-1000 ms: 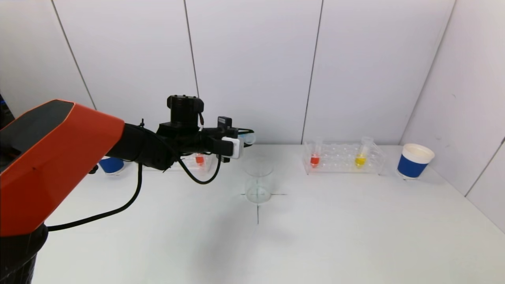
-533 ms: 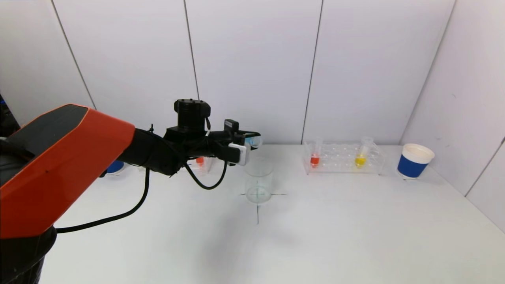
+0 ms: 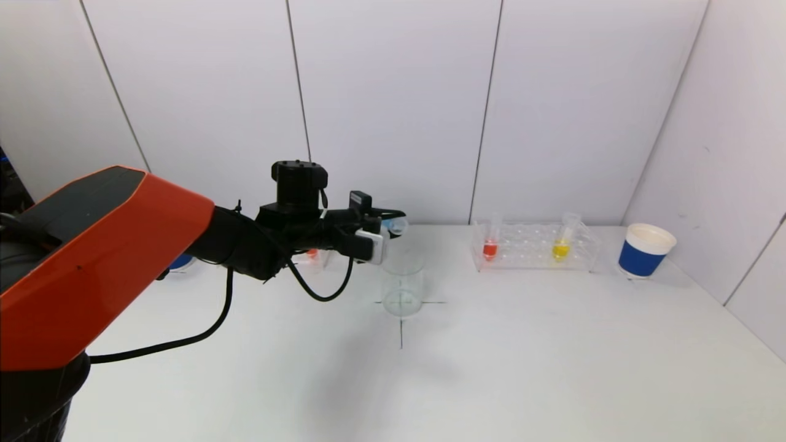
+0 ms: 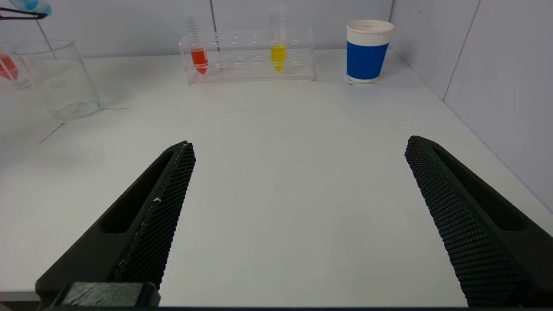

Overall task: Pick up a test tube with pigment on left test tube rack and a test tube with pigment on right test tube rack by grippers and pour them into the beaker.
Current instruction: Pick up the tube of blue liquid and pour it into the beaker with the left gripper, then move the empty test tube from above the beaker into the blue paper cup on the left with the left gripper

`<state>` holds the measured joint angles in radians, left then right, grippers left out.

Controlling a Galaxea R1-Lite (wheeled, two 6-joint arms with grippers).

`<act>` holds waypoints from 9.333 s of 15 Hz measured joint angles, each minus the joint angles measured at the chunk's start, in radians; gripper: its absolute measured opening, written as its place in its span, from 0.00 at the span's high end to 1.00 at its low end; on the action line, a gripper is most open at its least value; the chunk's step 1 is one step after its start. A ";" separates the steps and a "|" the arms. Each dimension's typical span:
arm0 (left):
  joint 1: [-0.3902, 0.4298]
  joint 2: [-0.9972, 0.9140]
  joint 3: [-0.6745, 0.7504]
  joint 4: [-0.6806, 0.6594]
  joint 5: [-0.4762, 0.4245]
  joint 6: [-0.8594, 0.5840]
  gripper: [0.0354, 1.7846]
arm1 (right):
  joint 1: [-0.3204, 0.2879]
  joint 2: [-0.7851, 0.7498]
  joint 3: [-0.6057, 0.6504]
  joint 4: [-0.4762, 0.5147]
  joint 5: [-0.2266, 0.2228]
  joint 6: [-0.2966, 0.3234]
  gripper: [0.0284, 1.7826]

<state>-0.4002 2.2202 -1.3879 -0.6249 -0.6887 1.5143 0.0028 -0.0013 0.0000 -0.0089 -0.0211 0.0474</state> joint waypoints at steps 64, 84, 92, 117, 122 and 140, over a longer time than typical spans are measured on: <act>-0.009 -0.057 0.030 -0.085 0.059 0.106 0.77 | 0.000 0.000 0.000 0.000 0.000 0.000 0.01; 0.129 -0.292 -0.319 0.159 1.091 -1.183 0.77 | 0.000 0.000 0.000 0.000 0.000 0.000 0.01; 0.330 -0.304 -0.286 0.170 1.182 -1.308 0.77 | 0.000 0.000 0.000 0.000 0.000 0.000 0.01; 0.560 -0.087 0.059 -0.139 1.078 -1.457 0.77 | 0.000 0.000 0.000 0.000 0.000 0.000 0.01; 0.563 -0.048 0.119 -0.231 1.074 -1.456 0.77 | 0.000 0.000 0.000 0.000 0.000 0.000 0.01; 0.563 0.015 0.185 -0.324 1.055 -1.457 0.77 | 0.000 0.000 0.000 0.000 0.000 0.000 0.01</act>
<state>0.1626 2.2351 -1.2030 -0.9487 0.3660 0.0577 0.0028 -0.0013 0.0000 -0.0089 -0.0215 0.0470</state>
